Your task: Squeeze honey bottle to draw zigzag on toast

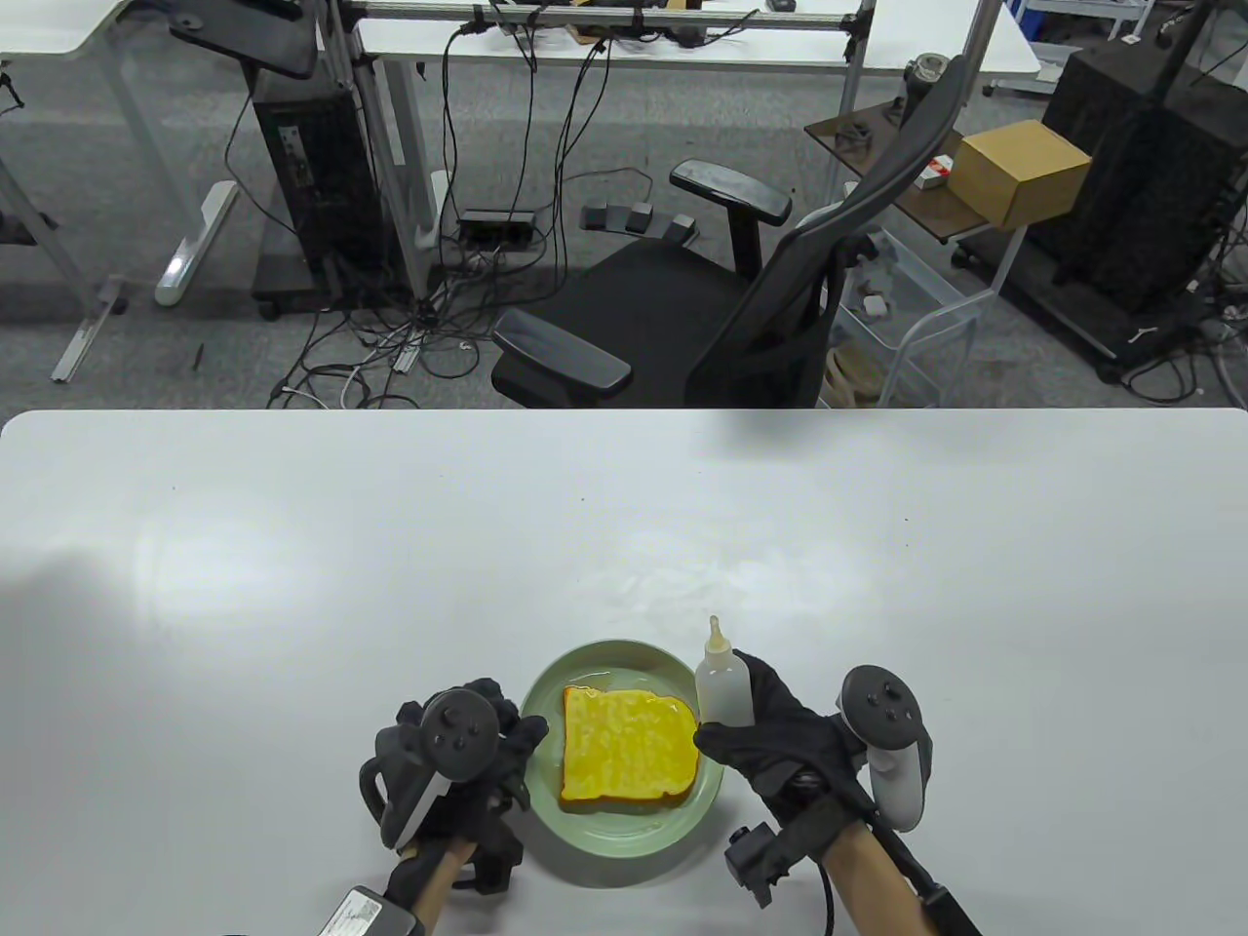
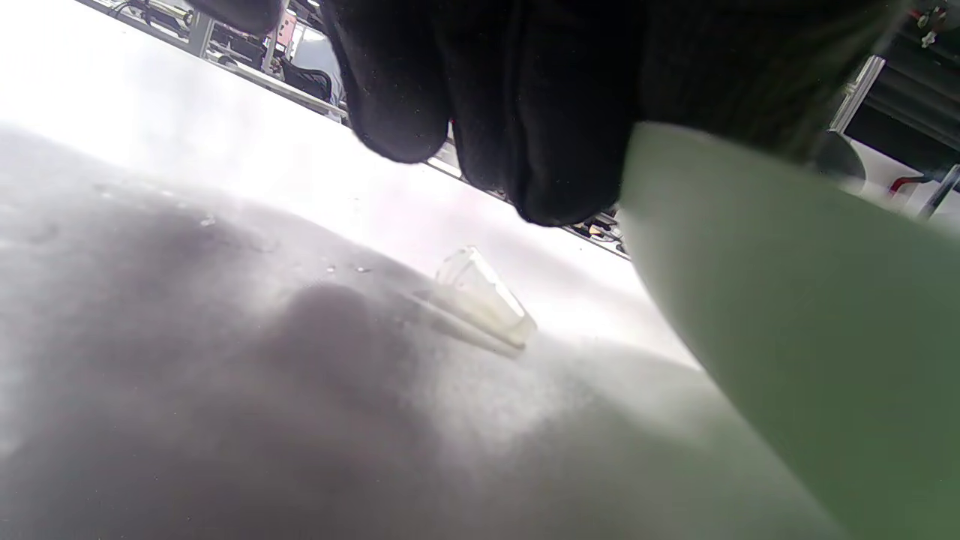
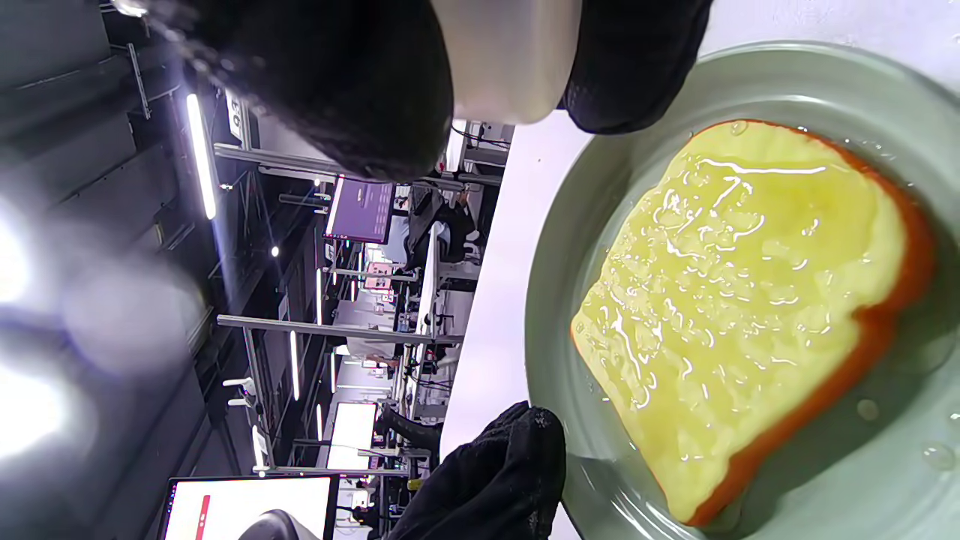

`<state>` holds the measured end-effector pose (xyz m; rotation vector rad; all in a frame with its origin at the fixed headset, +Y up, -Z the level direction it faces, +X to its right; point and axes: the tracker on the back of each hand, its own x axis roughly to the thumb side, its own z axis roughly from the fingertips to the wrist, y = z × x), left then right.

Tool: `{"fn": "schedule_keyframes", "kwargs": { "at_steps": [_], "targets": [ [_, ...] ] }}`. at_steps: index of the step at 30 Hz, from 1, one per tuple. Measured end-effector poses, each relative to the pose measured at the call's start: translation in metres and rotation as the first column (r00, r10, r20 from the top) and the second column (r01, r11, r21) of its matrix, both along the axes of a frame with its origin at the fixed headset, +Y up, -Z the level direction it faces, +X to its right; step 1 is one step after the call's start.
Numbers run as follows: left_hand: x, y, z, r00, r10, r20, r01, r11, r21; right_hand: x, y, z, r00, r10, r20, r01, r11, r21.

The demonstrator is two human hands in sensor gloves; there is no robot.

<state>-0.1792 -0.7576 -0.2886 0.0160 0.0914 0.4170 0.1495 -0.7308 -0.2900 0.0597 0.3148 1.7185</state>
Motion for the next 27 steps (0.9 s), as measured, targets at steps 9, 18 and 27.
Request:
{"fn": "schedule_keyframes", "kwargs": {
  "at_steps": [9,18,27],
  "targets": [
    [0.0023,-0.0047,0.0007,0.999,-0.023,0.026,0.024,0.999,-0.032,0.0007,-0.0006,0.0002,1.0,0.008,0.003,-0.008,1.0,0.009],
    [0.0005,-0.0012,0.001,0.999,0.015,0.039,-0.015,1.0,-0.007,0.0007,-0.0006,0.0002,1.0,-0.002,0.001,0.002,1.0,0.012],
    [-0.0023,-0.0004,-0.0008,0.999,0.006,0.044,-0.005,1.0,-0.024,0.0004,-0.0008,0.0005,1.0,-0.001,0.001,0.001,1.0,0.014]
  ]
}}
